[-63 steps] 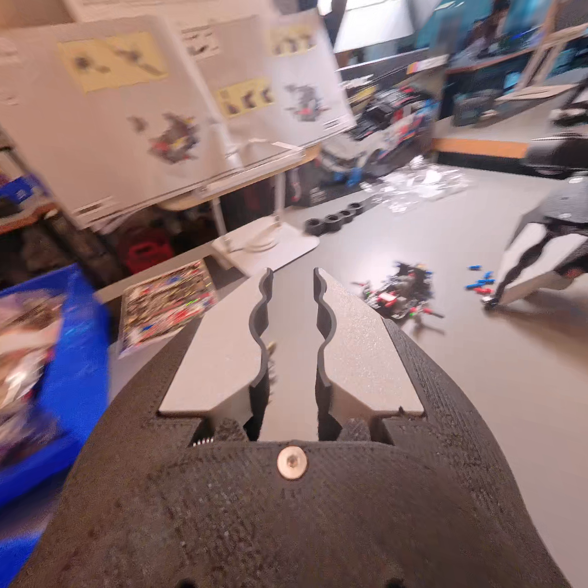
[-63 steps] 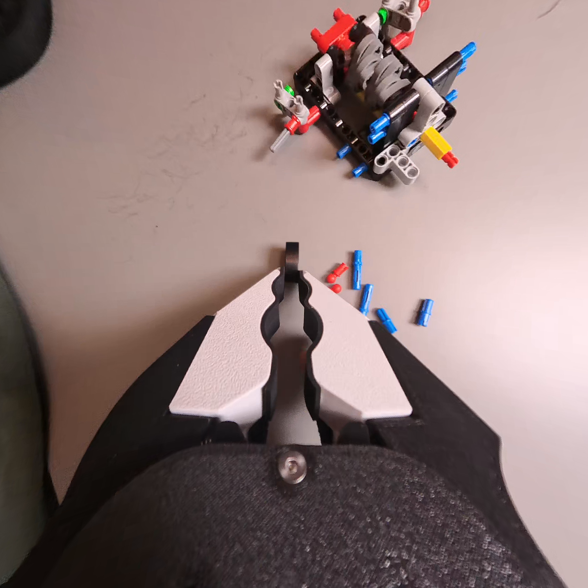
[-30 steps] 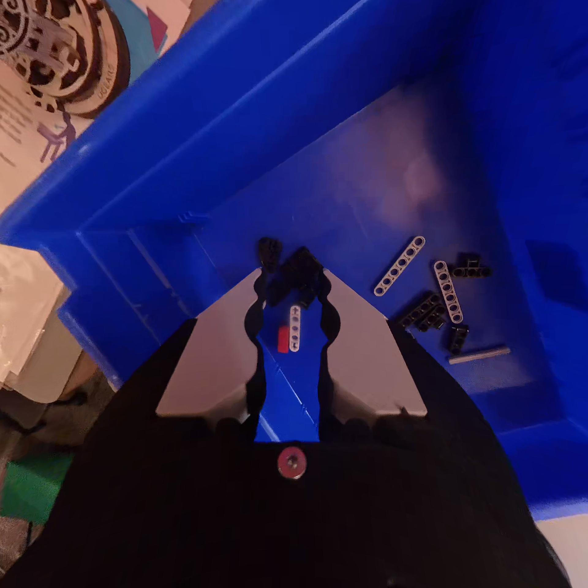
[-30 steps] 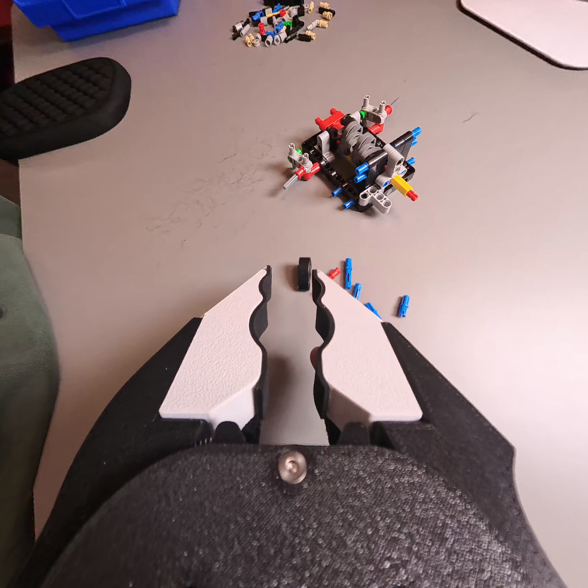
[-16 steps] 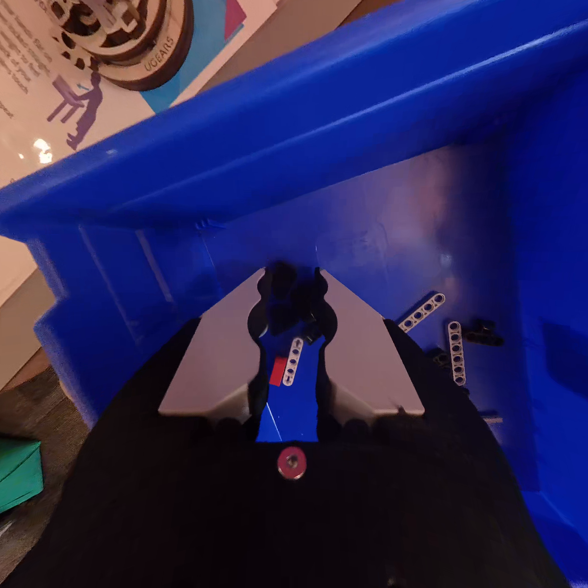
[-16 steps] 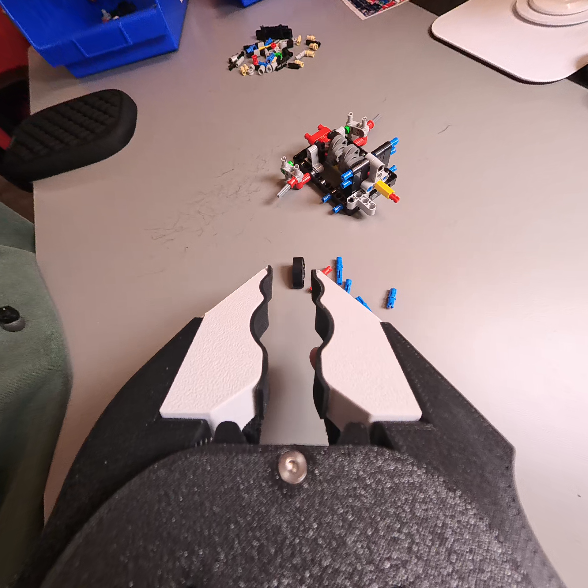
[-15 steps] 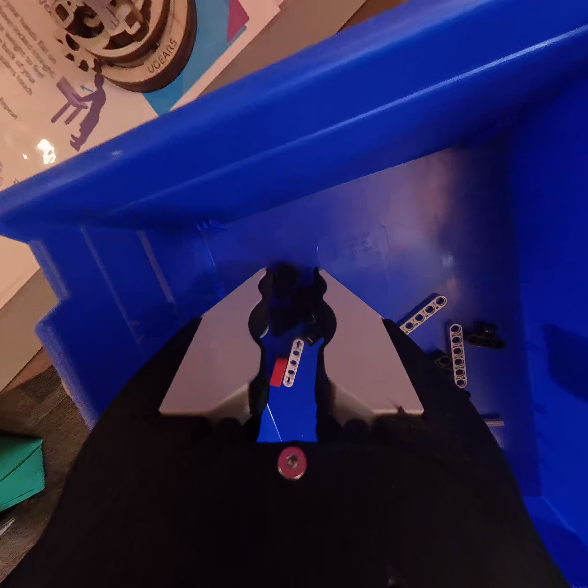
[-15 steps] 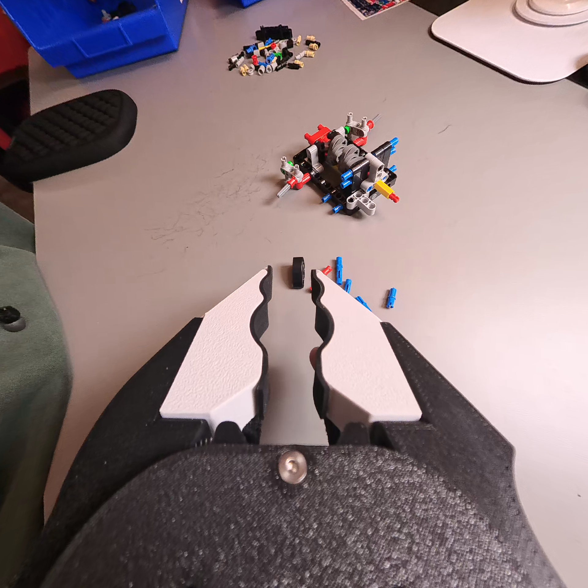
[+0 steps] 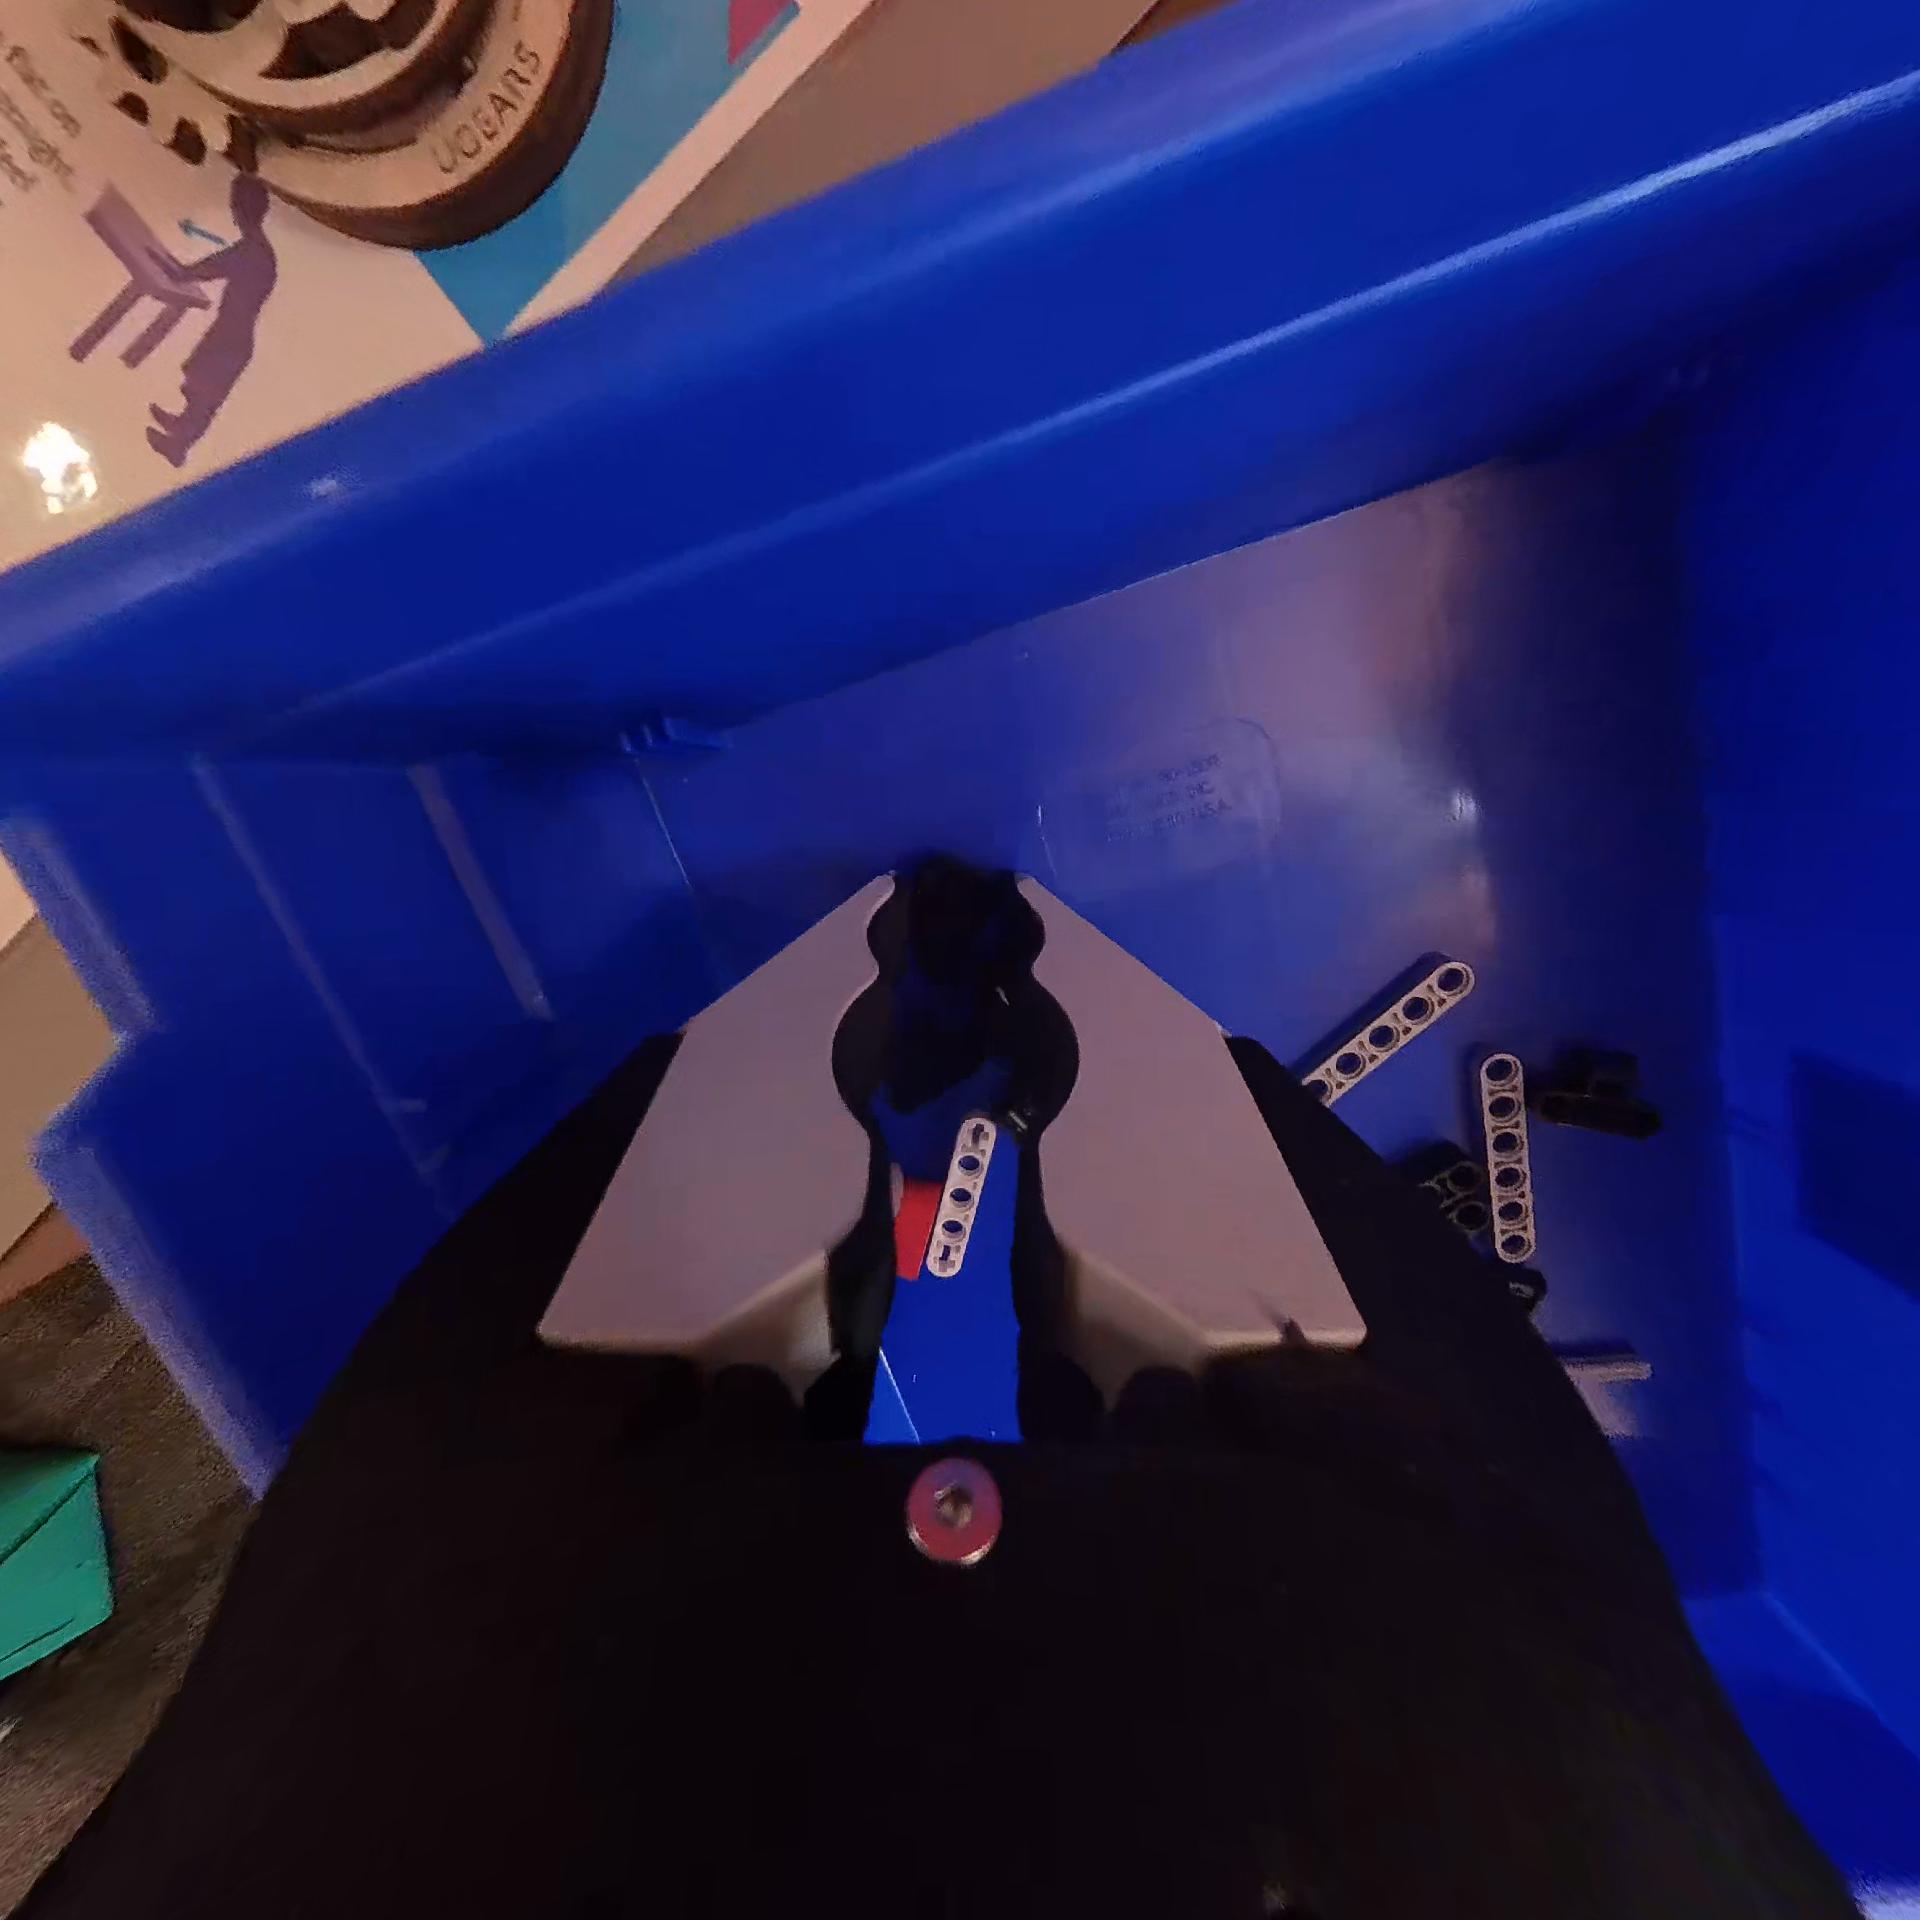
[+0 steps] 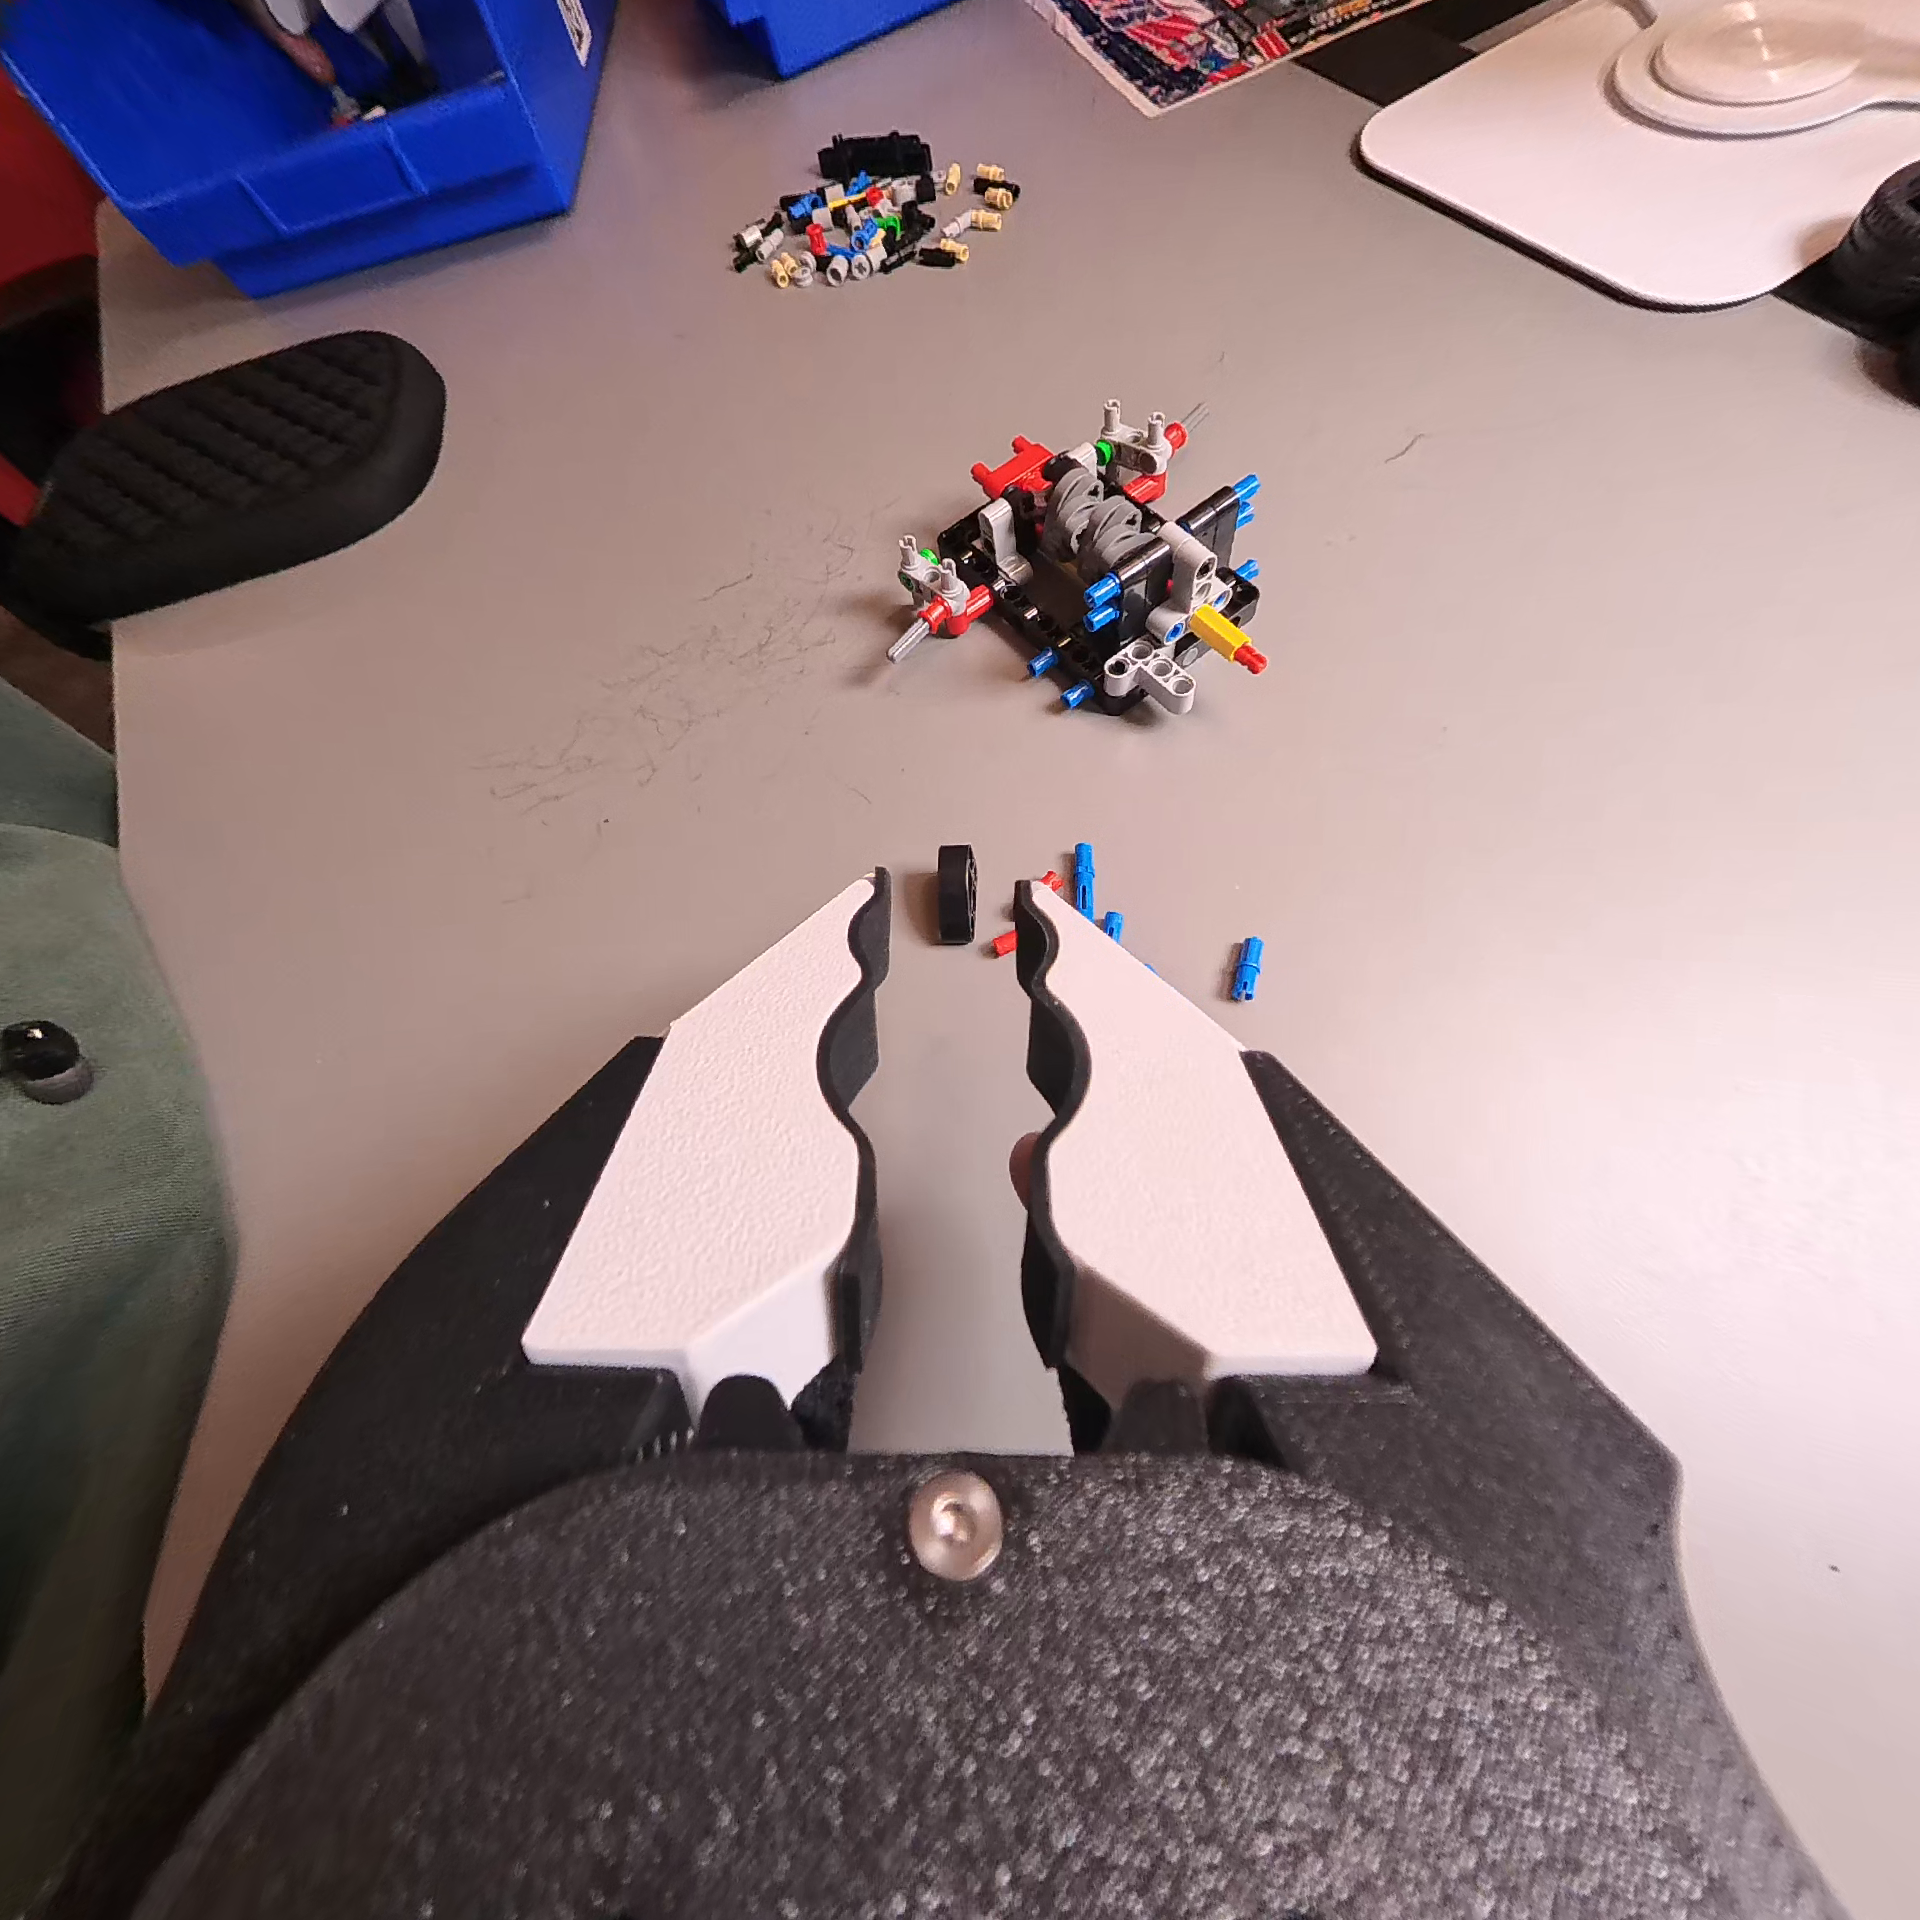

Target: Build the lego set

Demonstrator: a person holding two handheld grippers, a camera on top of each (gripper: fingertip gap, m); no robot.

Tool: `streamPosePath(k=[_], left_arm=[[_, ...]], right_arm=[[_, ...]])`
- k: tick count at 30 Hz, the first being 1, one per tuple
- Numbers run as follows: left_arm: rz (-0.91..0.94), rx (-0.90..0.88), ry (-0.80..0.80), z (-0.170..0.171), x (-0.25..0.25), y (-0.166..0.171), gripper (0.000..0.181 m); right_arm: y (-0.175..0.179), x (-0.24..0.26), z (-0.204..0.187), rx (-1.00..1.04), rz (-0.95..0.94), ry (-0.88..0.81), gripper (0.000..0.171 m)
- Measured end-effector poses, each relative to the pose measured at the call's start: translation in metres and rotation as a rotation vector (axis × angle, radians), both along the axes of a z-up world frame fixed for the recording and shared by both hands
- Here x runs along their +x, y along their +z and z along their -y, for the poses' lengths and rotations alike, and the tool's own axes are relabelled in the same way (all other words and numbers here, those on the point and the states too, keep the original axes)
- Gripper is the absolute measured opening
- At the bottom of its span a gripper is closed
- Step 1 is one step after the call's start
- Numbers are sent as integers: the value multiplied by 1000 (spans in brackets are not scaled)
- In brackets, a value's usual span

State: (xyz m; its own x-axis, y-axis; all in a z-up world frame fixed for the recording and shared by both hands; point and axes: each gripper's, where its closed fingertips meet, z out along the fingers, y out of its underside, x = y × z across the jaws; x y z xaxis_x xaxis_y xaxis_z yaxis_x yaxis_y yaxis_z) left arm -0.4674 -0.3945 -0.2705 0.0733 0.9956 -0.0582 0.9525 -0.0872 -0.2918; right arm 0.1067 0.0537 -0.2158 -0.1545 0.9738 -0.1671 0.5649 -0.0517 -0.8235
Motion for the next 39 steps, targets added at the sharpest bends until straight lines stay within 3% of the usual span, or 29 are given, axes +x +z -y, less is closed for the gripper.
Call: streamPosePath(k=[4,7,10,12,16,21,26,29,34,39], left_arm=[[-57,72,-49,-14,-9,17,14],[-197,90,-178,-38,-20,64,14],[-434,248,-490,-112,2,139,14],[-584,345,-782,-167,49,179,15],[-887,477,-1265,-248,172,216,14],[-1203,569,-1635,-305,309,206,14],[-1310,643,-1891,-336,408,172,14],[-1334,640,-2006,-348,445,149,14],[-1257,688,-2093,-358,478,123,13],[-1268,676,-2129,-359,489,107,14]], right_arm=[[3,0,0,3,-14,-4,21],[8,-2,0,13,-45,1,21],[17,-7,5,27,-110,20,21],[24,-11,10,31,-155,29,21],[34,-21,25,14,-197,58,22],[54,-37,48,38,-241,83,21],[88,-64,75,-61,-352,64,21],[96,-81,85,-139,-365,33,23],[68,-99,93,-219,-228,-2,27],[49,-102,98,-304,-165,21,7]])
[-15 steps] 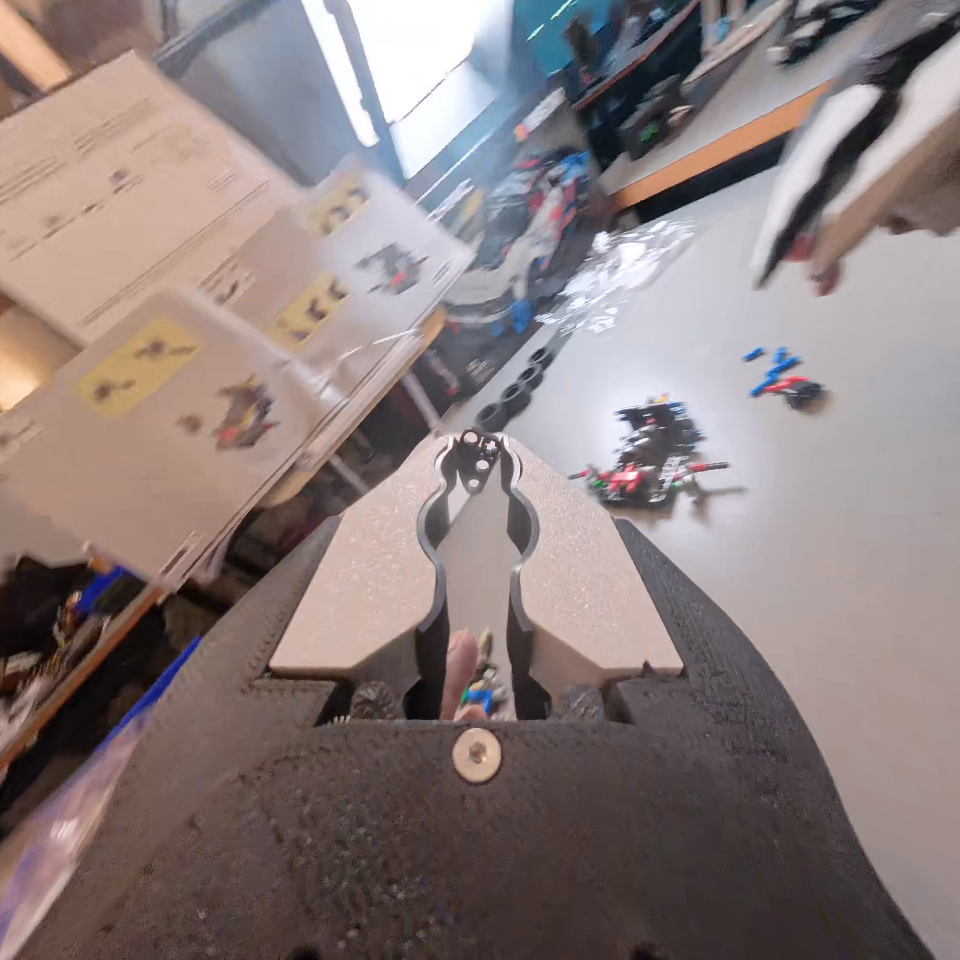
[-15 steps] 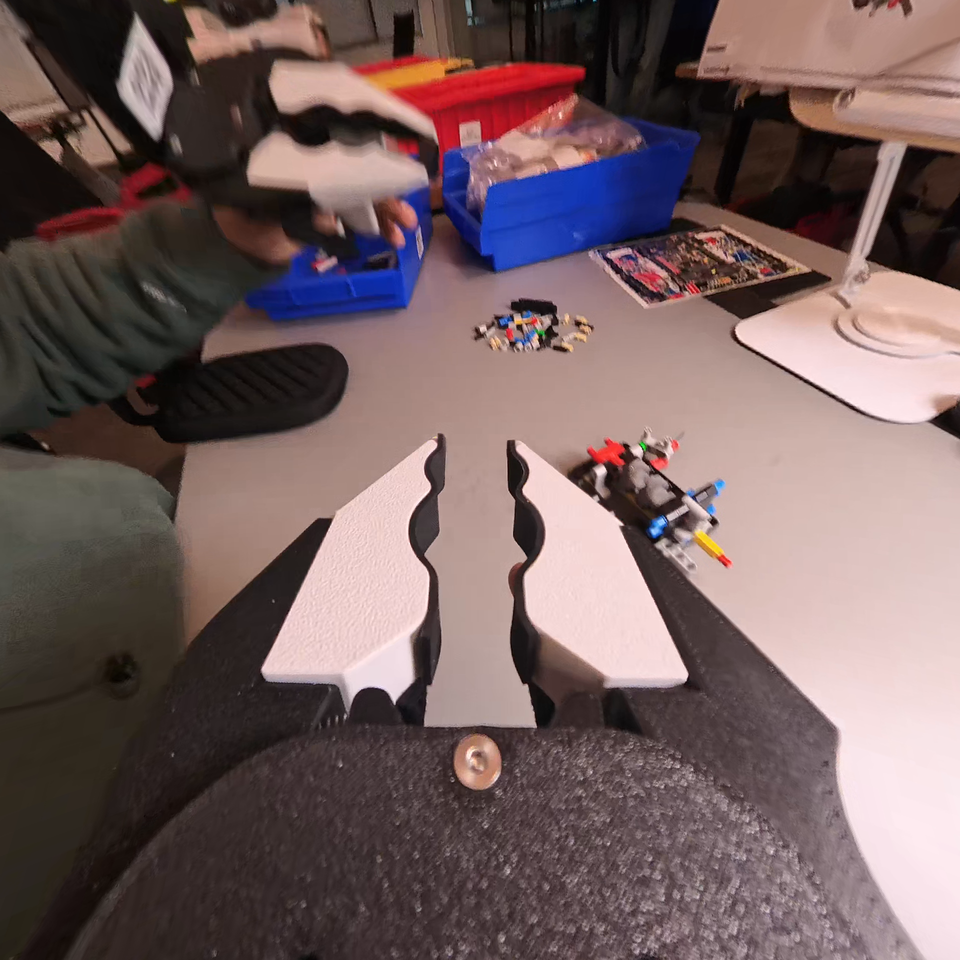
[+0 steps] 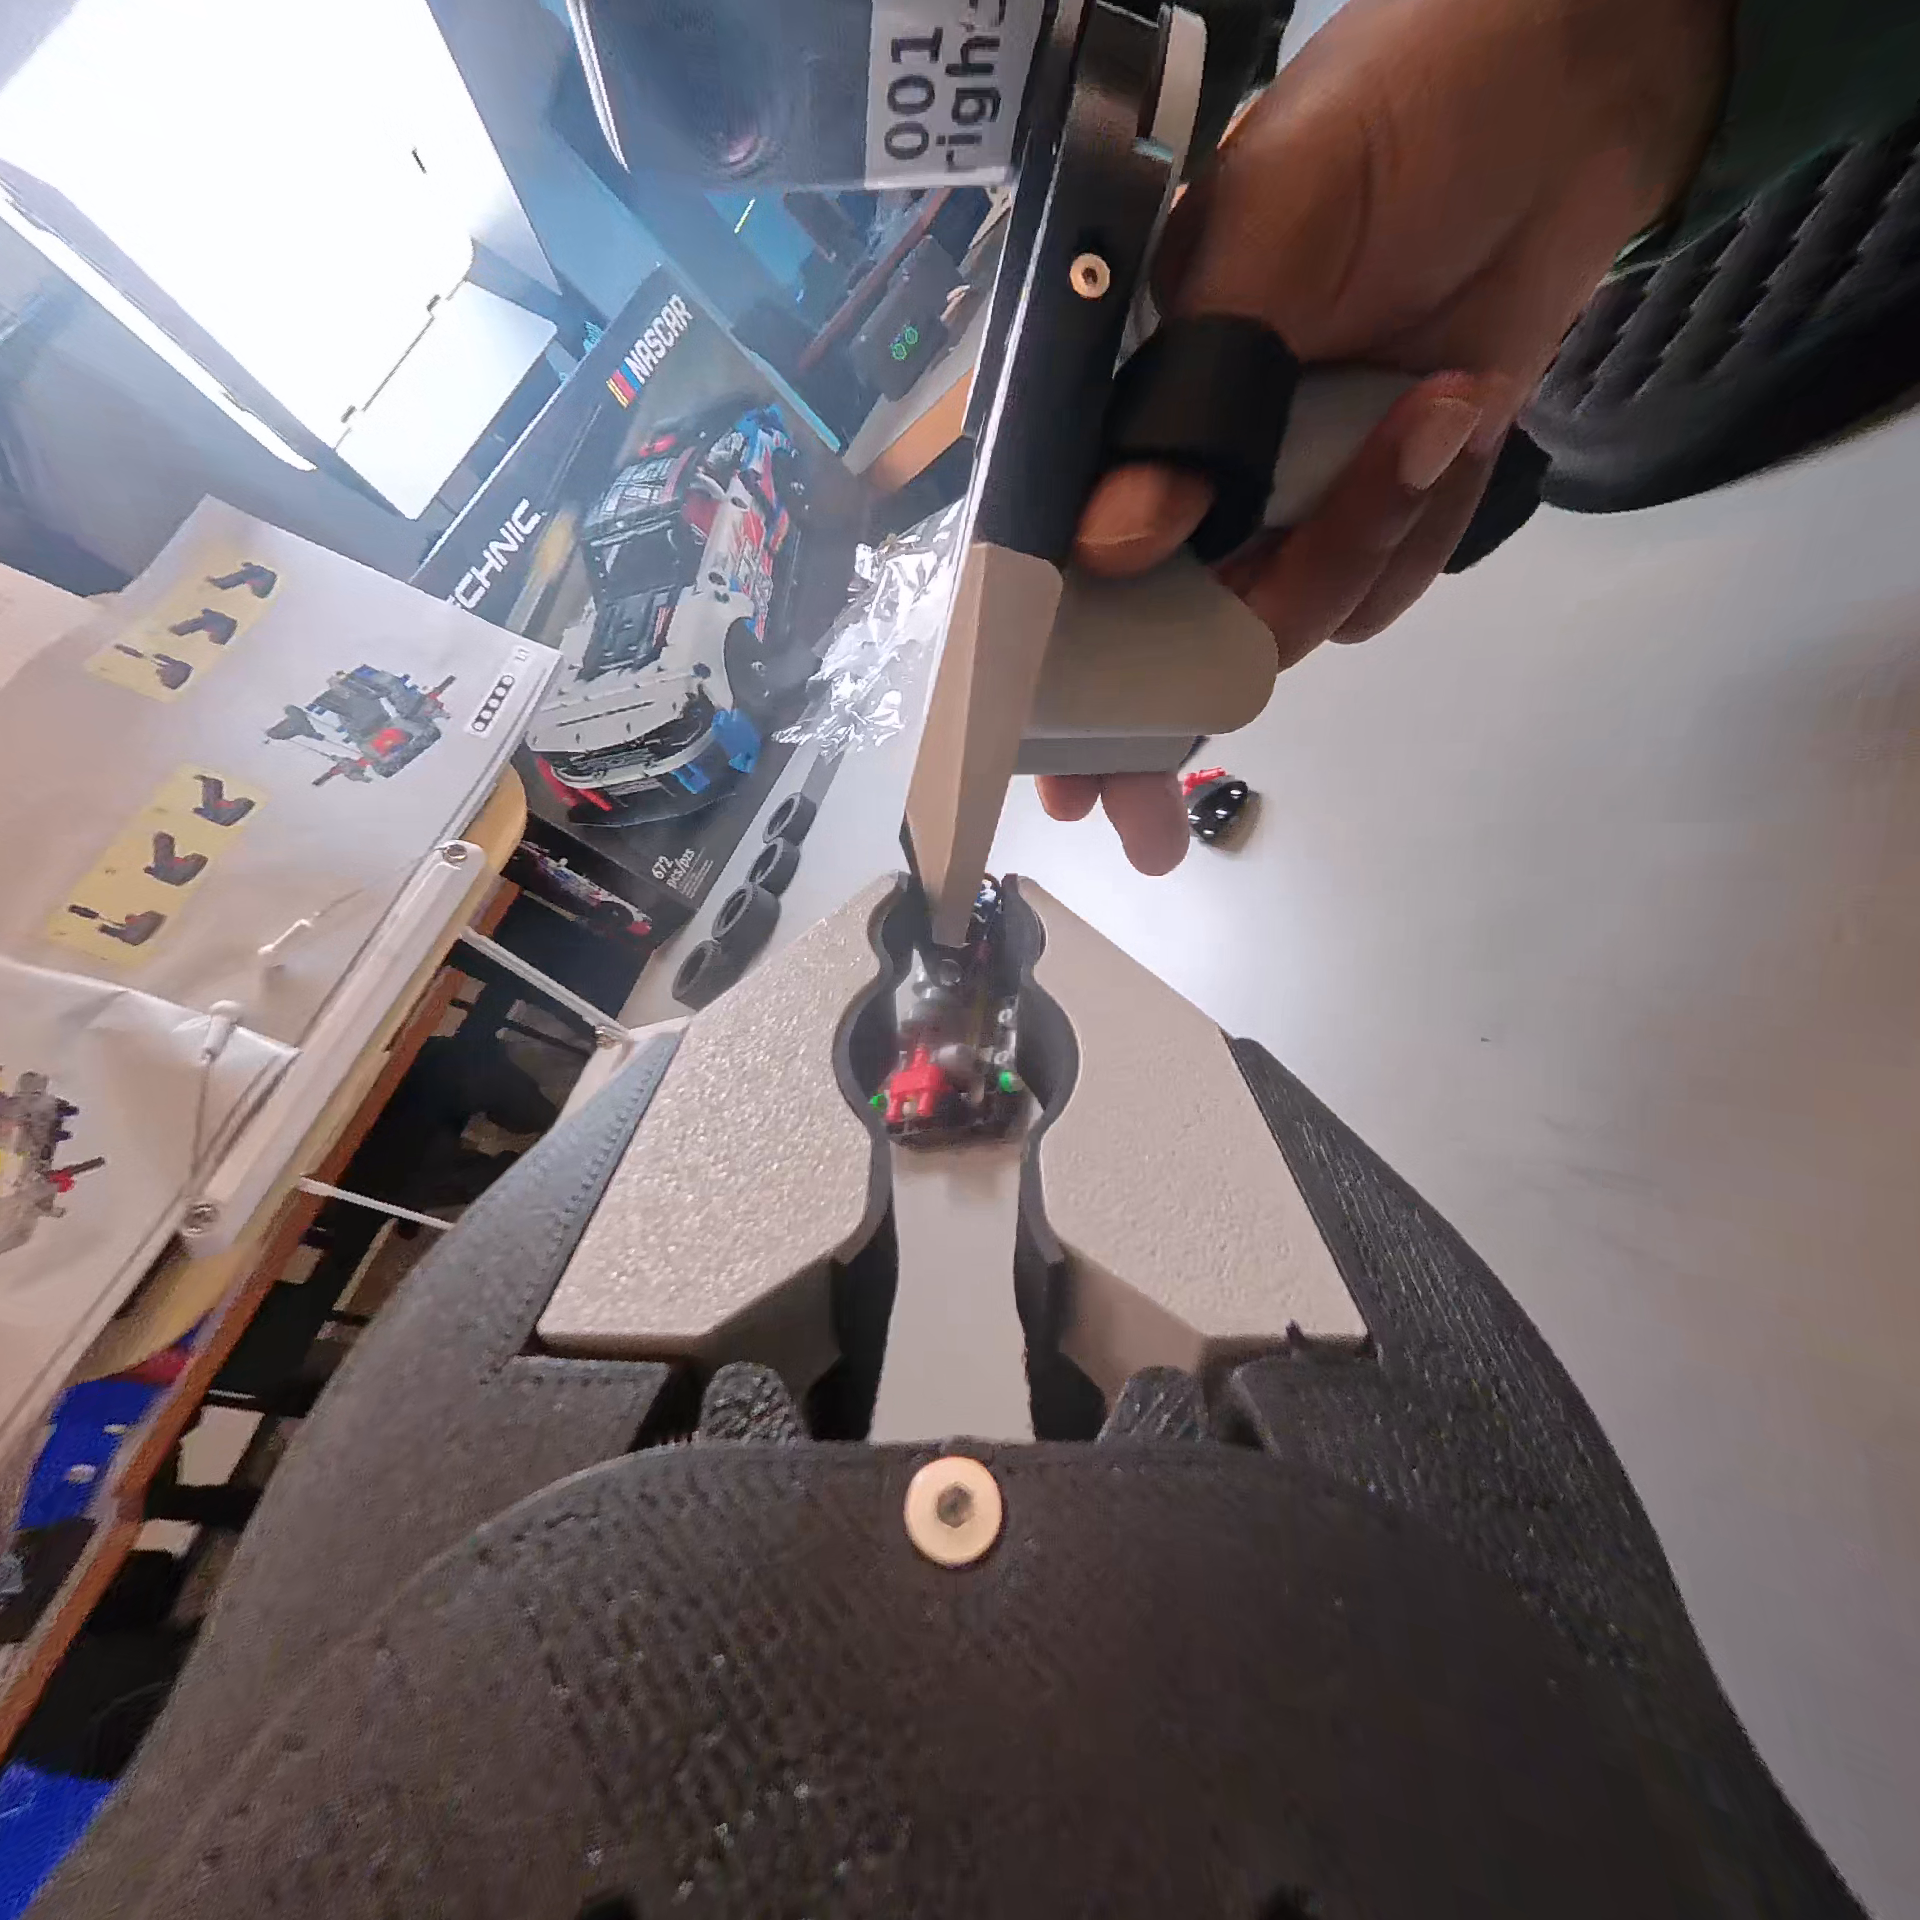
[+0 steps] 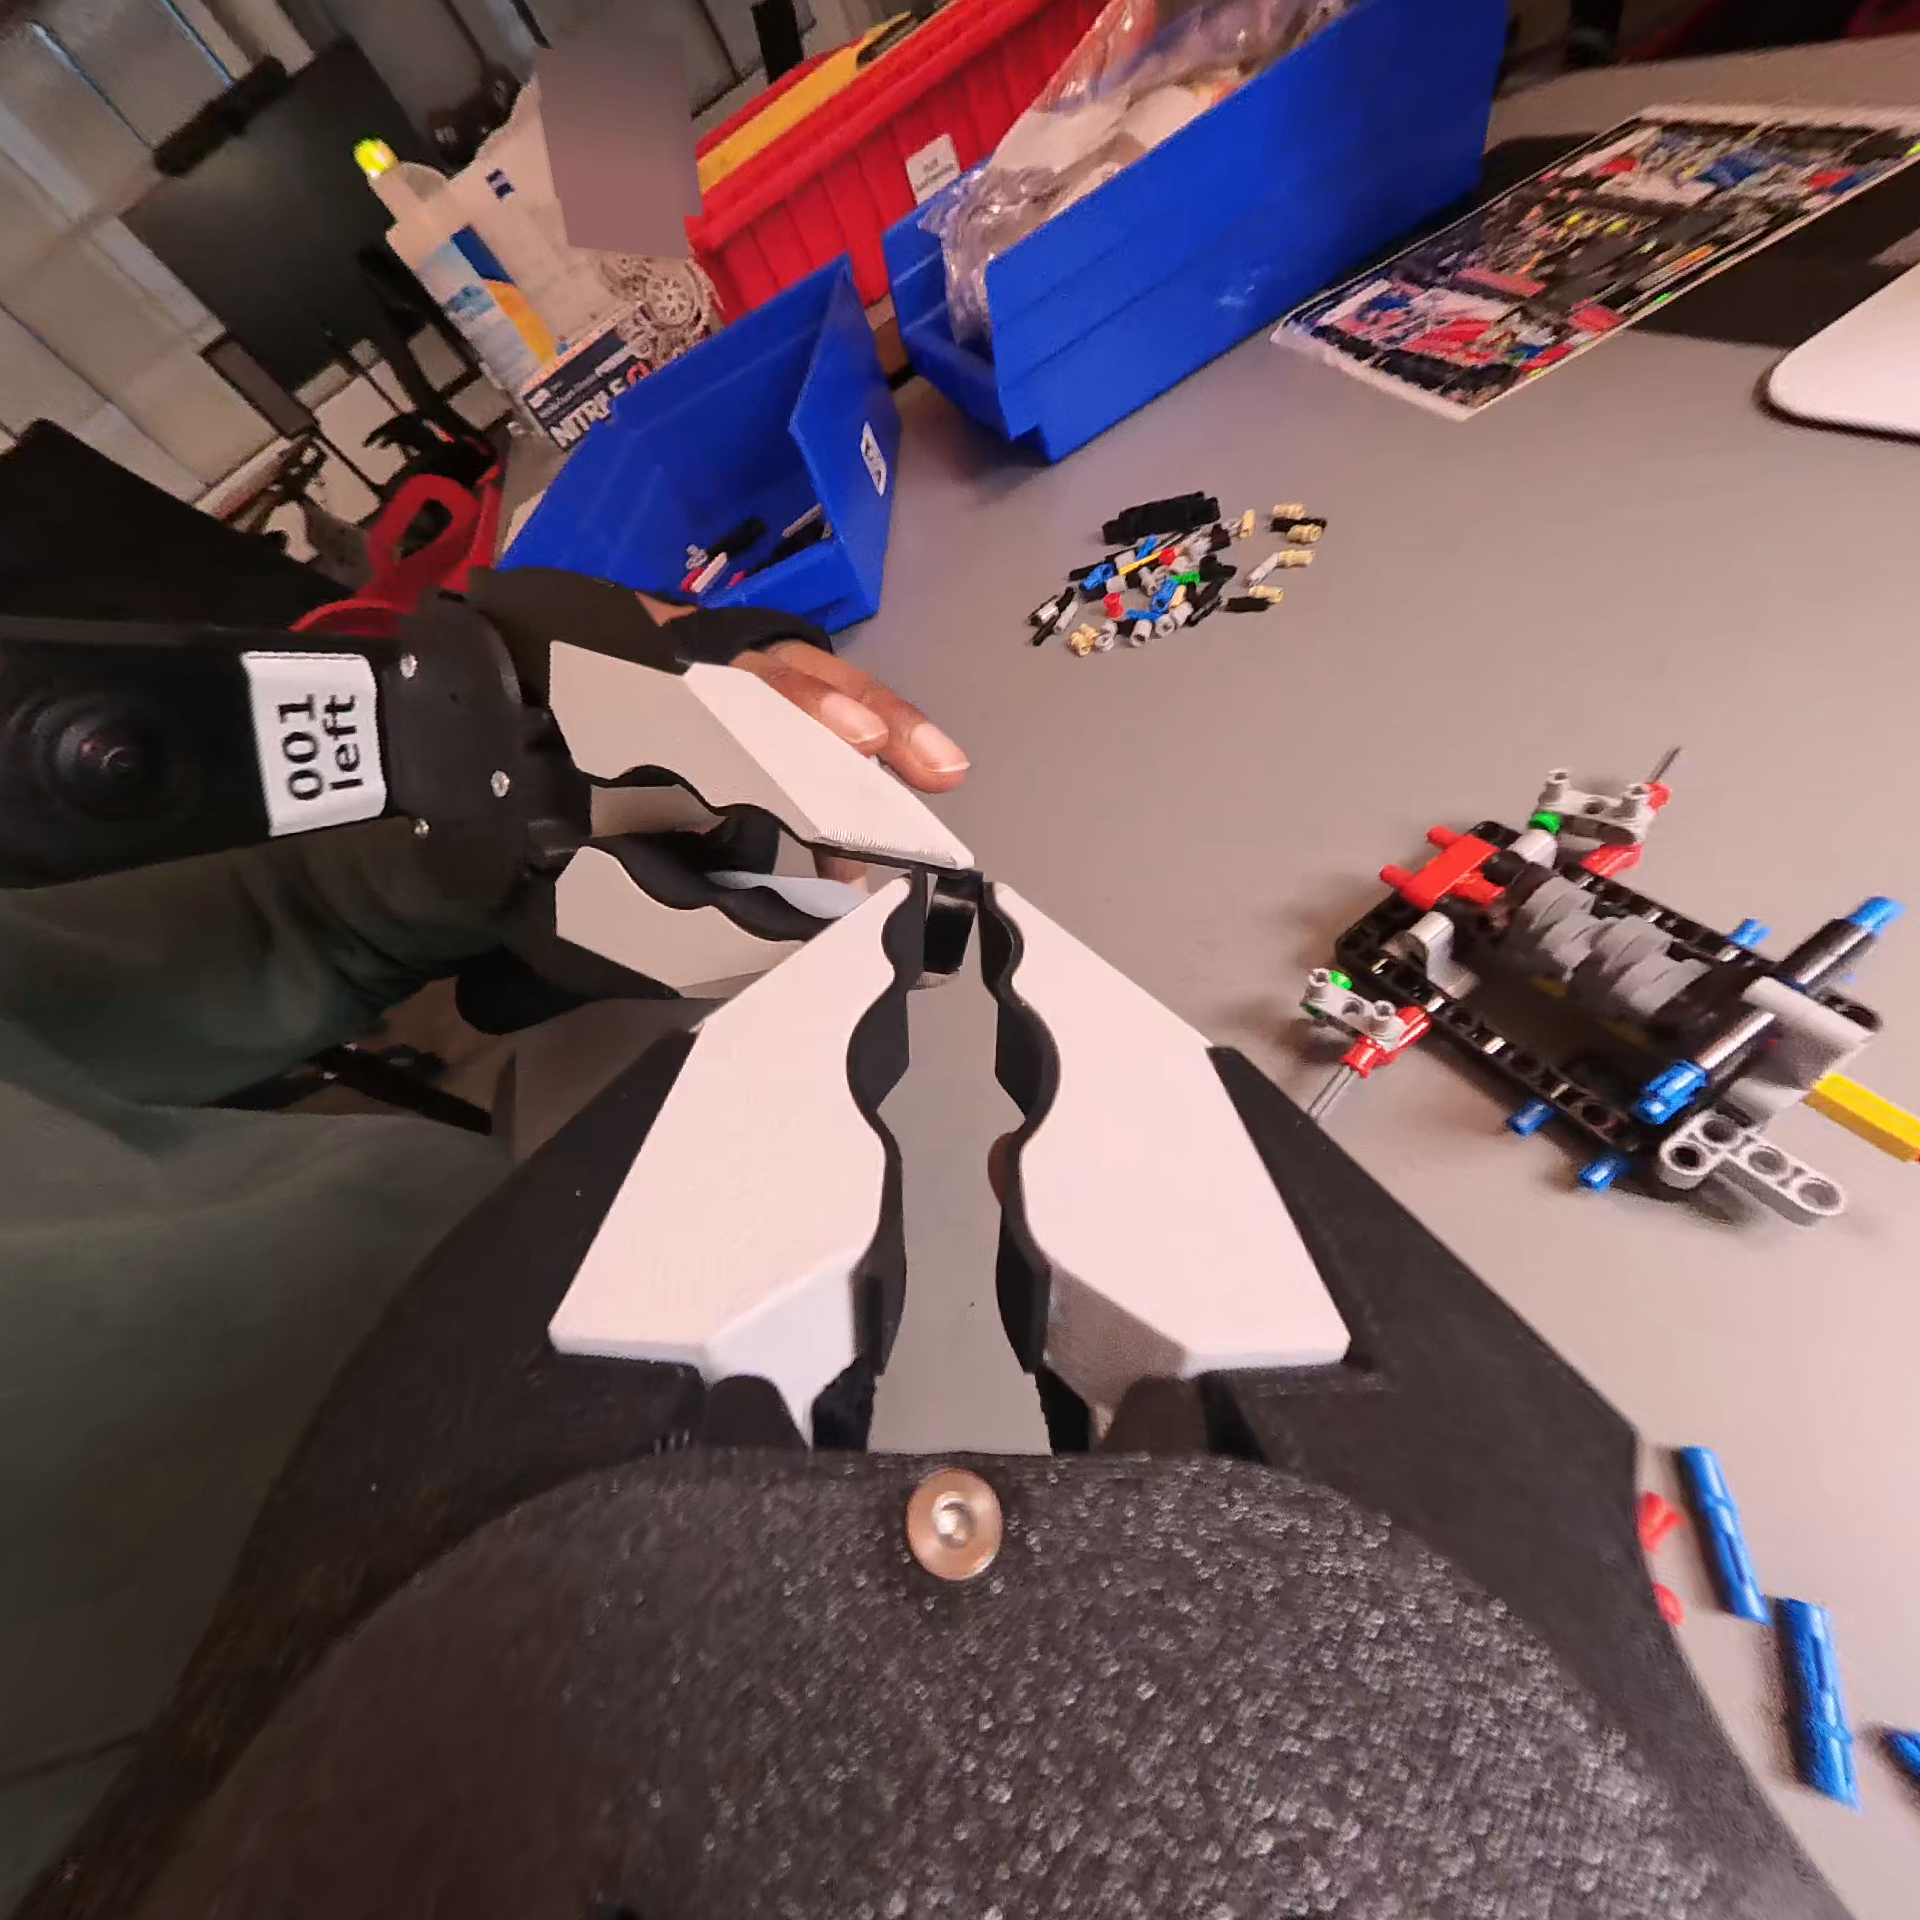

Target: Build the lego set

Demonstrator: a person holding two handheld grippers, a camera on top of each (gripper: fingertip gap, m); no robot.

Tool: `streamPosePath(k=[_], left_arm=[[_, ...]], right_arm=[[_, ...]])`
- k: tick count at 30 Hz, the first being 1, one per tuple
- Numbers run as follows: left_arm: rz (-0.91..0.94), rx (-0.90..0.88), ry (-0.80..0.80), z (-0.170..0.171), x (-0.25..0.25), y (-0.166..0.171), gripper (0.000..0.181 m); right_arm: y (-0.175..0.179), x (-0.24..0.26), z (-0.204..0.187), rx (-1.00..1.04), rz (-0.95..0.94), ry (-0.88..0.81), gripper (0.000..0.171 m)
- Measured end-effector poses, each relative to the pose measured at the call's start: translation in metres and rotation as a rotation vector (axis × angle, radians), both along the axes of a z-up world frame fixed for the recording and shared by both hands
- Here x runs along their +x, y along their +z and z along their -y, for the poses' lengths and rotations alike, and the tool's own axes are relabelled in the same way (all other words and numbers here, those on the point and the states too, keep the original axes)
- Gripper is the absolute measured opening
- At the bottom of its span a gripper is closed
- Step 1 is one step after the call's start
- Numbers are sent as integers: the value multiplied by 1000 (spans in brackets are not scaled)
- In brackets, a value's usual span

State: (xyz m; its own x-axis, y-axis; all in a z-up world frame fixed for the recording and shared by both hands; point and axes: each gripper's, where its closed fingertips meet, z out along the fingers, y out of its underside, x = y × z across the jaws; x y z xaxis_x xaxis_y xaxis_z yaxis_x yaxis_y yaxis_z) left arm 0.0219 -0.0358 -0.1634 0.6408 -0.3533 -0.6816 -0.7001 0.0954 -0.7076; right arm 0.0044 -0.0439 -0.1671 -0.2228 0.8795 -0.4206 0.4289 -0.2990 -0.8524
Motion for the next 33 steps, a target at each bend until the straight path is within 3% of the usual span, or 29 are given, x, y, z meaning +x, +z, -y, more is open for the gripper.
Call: streamPosePath(k=[5,9,11,20,26,33], left_arm=[[234,-21,-17,5,-3,9,11],[455,-9,5,8,-30,33,14],[534,-14,37,8,-45,37,4],[571,-48,252,17,-104,32,0],[614,-14,396,45,-150,49,0],[543,-21,738,130,-274,91,12]], right_arm=[[-7,11,-13,-7,45,37,5],[-52,43,-26,19,277,144,5],[-76,57,-32,76,375,160,5],[-100,76,-58,300,507,142,10],[-86,74,-72,354,452,89,20],[-15,76,-93,365,90,-61,26]])
